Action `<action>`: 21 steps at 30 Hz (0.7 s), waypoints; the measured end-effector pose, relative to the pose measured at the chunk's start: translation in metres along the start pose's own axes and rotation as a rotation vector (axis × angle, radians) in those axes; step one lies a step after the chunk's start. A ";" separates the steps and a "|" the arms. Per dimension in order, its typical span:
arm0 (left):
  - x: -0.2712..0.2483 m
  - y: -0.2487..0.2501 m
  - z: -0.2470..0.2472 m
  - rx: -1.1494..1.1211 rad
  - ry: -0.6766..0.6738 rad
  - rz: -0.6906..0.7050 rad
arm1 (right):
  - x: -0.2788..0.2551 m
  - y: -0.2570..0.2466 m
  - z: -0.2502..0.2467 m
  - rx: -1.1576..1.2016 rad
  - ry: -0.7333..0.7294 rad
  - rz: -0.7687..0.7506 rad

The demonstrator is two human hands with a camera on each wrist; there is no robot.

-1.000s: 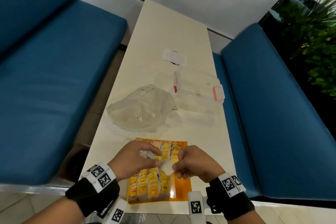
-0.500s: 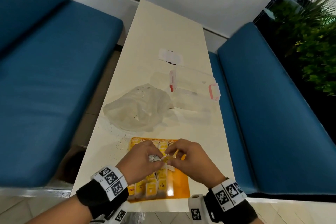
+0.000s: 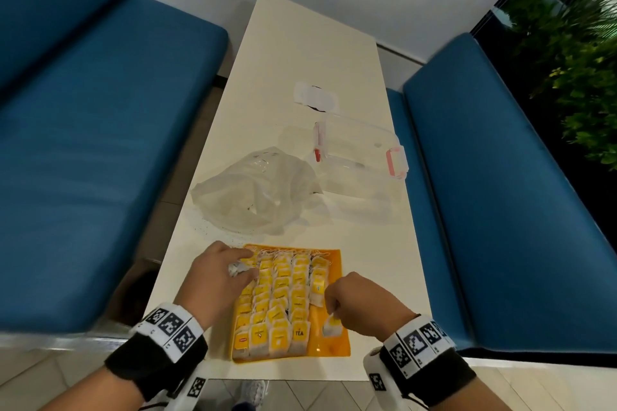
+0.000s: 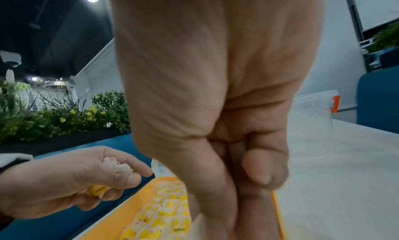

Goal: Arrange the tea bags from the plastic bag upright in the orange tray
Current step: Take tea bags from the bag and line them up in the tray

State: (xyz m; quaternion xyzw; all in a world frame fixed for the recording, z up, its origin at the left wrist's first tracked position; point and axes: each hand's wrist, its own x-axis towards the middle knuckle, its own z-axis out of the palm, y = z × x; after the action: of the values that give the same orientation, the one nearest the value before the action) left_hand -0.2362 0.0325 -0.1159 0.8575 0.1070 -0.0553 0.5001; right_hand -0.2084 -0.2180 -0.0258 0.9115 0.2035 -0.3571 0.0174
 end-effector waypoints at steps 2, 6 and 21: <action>0.001 -0.007 0.001 0.007 0.011 -0.037 | 0.010 -0.003 -0.003 -0.002 -0.106 -0.015; 0.001 -0.012 0.005 0.041 0.003 -0.064 | 0.040 -0.009 0.002 -0.026 -0.166 0.032; 0.005 -0.018 0.007 0.041 -0.034 -0.127 | 0.051 -0.009 0.035 0.042 0.147 0.183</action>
State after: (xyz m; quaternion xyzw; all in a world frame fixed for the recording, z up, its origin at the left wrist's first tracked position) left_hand -0.2355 0.0359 -0.1351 0.8580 0.1513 -0.1037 0.4798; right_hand -0.2005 -0.1977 -0.0848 0.9502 0.1125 -0.2903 0.0161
